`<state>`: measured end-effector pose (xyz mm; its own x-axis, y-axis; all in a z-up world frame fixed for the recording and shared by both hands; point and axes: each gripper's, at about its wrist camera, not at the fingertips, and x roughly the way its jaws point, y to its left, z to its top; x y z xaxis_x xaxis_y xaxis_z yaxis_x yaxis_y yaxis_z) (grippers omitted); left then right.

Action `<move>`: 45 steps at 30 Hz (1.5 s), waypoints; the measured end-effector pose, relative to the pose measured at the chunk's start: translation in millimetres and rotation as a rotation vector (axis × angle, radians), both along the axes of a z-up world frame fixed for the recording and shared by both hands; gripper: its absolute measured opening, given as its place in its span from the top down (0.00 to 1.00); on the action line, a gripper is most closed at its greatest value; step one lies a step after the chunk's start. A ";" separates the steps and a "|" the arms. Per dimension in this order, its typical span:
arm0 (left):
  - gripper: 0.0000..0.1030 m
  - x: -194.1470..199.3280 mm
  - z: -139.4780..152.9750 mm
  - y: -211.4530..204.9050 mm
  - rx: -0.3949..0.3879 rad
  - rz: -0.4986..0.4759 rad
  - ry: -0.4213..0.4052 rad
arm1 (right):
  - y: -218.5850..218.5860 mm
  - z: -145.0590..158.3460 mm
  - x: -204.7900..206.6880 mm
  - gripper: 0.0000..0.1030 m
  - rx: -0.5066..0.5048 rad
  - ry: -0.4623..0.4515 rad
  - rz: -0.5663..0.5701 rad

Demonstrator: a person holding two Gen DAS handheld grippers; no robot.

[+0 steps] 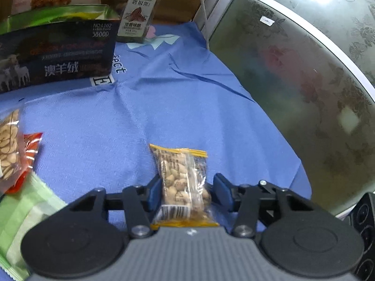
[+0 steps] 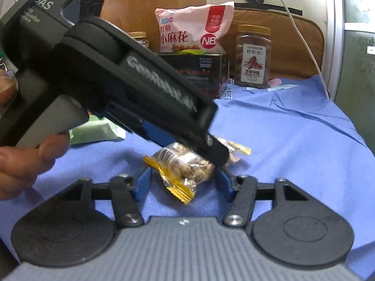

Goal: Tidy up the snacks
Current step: 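Lift the nut packet with the left gripper and carry it over the tin, then open the left gripper to drop the nut packet into the tin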

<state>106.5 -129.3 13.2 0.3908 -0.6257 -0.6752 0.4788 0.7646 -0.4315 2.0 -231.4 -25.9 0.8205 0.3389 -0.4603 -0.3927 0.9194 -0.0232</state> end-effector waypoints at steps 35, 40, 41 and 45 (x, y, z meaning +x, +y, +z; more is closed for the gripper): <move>0.56 176.7 56.4 136.5 -0.049 0.405 -0.166 | 74.3 66.5 200.8 0.45 -0.035 -0.237 0.044; 0.52 156.8 57.3 150.7 -0.098 0.428 -0.172 | 46.7 71.3 196.3 0.45 0.032 -0.226 -0.061; 0.52 147.9 59.2 152.0 -0.094 0.423 -0.185 | 42.5 73.6 192.2 0.45 0.054 -0.227 -0.059; 0.47 113.3 65.9 157.5 -0.069 0.405 -0.232 | 31.5 74.6 158.9 0.37 0.125 -0.236 -0.022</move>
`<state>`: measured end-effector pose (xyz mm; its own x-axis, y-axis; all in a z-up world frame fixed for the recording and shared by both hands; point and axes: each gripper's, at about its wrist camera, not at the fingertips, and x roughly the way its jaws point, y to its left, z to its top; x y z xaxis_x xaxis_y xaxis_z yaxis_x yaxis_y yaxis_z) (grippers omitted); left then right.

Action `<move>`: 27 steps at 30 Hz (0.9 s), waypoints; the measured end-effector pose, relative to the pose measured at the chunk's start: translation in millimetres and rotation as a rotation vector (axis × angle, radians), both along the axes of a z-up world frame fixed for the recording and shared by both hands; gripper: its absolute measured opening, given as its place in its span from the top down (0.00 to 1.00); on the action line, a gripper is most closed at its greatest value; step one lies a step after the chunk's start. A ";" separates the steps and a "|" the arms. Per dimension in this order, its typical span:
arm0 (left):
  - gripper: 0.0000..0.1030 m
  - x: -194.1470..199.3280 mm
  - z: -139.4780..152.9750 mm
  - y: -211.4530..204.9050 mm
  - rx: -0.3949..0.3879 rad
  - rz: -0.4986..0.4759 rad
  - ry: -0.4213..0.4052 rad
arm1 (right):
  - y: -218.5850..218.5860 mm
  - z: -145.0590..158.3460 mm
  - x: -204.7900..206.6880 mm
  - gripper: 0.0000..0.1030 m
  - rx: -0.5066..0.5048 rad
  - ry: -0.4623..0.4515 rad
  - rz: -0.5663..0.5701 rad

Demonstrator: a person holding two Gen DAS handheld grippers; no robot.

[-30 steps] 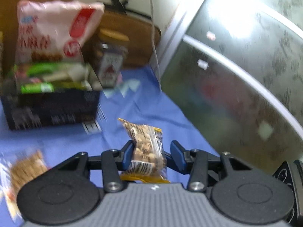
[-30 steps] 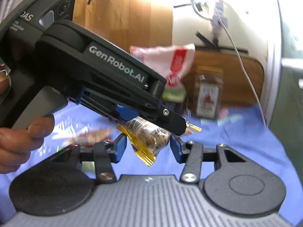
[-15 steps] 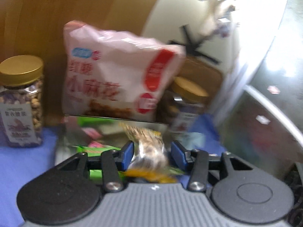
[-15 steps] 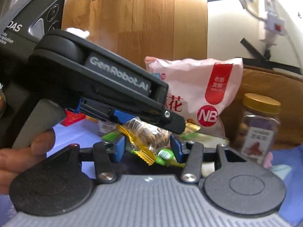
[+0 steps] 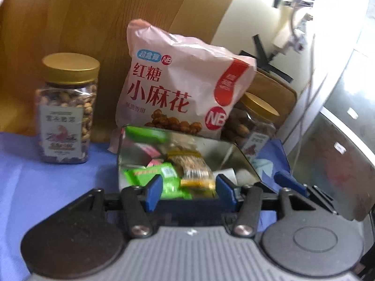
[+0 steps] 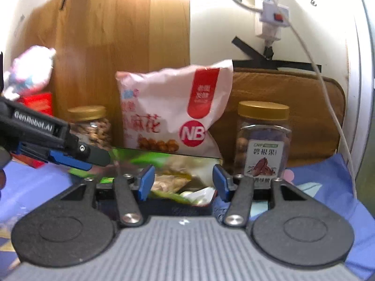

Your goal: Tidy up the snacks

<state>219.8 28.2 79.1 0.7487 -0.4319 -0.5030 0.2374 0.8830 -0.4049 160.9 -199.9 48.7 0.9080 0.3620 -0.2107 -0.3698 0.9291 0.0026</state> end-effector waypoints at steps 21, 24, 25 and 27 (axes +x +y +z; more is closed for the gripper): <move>0.35 -96.2 -82.8 84.9 -0.285 0.033 0.259 | 83.8 -42.0 -47.5 0.40 0.046 0.444 0.424; 0.34 -100.0 -85.1 89.4 -0.303 0.031 0.251 | 96.8 -40.5 -60.7 0.46 -0.005 0.428 0.445; 0.34 -101.7 -85.9 91.4 -0.313 0.028 0.250 | 99.4 -42.0 -63.4 0.46 -0.010 0.432 0.456; 0.34 -105.0 -87.6 96.2 -0.339 0.022 0.251 | 110.5 -42.4 -69.7 0.47 -0.030 0.421 0.492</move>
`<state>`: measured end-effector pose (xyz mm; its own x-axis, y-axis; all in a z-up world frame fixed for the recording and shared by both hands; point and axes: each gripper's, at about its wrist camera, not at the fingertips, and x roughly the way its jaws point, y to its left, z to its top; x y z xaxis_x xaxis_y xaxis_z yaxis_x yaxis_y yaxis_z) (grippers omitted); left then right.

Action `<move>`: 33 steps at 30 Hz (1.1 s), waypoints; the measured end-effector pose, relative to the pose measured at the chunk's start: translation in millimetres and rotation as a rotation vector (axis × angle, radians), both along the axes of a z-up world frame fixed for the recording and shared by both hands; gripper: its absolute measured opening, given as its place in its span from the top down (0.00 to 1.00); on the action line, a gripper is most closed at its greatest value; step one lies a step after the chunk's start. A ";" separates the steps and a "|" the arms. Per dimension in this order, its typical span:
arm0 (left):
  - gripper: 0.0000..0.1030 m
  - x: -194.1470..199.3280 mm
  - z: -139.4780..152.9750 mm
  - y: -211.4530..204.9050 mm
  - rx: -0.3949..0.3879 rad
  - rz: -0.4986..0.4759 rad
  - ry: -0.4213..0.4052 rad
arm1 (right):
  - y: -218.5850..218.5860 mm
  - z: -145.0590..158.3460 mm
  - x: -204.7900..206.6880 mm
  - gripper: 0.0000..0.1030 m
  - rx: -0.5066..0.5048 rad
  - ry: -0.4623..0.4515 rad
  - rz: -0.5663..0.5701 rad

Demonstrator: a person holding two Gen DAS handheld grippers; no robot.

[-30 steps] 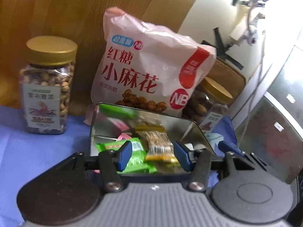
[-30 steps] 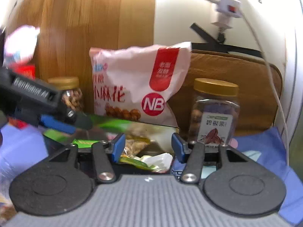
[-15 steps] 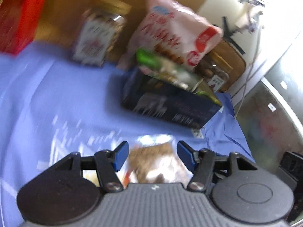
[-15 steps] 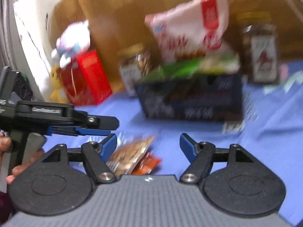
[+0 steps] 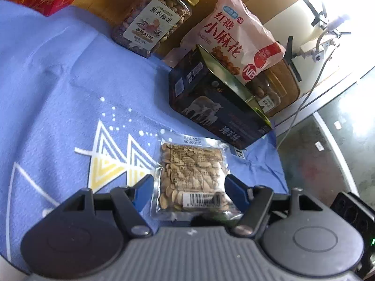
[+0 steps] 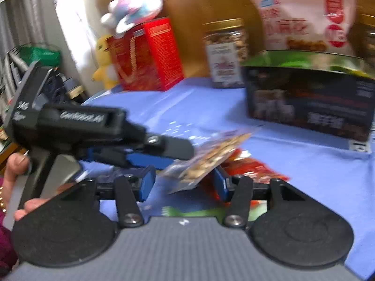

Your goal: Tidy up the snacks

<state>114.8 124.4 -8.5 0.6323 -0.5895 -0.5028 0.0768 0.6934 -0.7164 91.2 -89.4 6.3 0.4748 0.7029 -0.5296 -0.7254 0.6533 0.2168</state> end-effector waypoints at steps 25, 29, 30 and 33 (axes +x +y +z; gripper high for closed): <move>0.32 -10.3 -10.3 13.1 -0.036 0.063 -0.134 | -55.4 -25.5 47.3 0.55 0.405 0.449 -0.183; 0.32 -9.9 -9.3 9.7 -0.009 0.060 -0.153 | -68.3 -33.2 52.8 0.58 0.499 0.517 -0.222; 0.32 -9.7 -9.2 9.8 -0.014 0.056 -0.158 | -71.9 -36.8 54.7 0.58 0.533 0.545 -0.235; 0.32 -7.8 -10.2 11.5 -0.028 0.057 -0.158 | -81.7 -44.4 61.9 0.67 0.590 0.611 -0.292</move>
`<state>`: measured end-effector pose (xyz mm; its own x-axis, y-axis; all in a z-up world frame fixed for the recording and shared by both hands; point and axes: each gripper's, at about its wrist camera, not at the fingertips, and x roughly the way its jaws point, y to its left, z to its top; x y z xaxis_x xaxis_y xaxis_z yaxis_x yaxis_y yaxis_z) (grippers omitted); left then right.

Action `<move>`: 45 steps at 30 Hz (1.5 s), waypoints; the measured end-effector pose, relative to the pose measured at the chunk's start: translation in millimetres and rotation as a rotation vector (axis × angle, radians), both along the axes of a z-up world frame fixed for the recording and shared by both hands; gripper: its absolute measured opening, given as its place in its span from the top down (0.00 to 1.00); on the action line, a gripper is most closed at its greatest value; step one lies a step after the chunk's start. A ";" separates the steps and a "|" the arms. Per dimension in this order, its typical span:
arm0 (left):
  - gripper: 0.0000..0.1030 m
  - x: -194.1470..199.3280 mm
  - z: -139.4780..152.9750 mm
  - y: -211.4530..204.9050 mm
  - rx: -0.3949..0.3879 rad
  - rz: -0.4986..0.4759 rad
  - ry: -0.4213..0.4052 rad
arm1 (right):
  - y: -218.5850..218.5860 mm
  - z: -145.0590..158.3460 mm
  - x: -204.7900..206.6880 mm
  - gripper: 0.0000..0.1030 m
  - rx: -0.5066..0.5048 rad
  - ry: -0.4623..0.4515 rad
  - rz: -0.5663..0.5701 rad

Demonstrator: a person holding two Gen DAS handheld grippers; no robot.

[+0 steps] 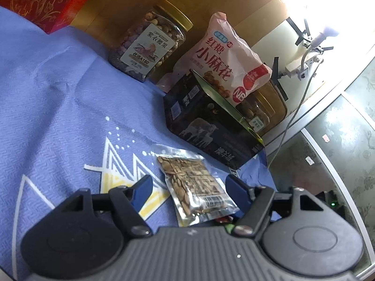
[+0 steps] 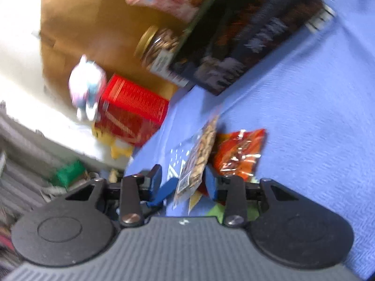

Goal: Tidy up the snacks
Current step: 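Close the right gripper on the clear pistachio bag while the left gripper hovers at the seed bag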

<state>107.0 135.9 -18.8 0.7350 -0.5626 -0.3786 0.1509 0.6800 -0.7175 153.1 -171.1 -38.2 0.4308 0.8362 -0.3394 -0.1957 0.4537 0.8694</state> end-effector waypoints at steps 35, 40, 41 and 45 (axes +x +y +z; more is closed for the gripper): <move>0.30 2.7 -0.3 -2.1 0.000 0.007 -0.010 | 42.1 9.6 1.6 0.84 -0.247 -0.224 0.084; 0.30 3.5 0.0 -2.4 -0.001 0.001 -0.015 | 44.2 11.2 -1.9 0.84 -0.265 -0.250 0.092; 0.30 3.7 0.0 -2.5 0.002 -0.001 -0.016 | 44.1 11.3 -1.8 0.84 -0.264 -0.252 0.094; 0.29 4.5 0.2 -3.3 0.006 -0.006 -0.020 | 42.6 10.2 0.5 0.84 -0.243 -0.239 0.098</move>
<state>111.5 132.6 -18.6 0.7389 -0.5648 -0.3673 0.1691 0.6832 -0.7104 153.6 -128.5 -27.9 0.4438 0.7846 -0.4329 -0.4338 0.6109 0.6623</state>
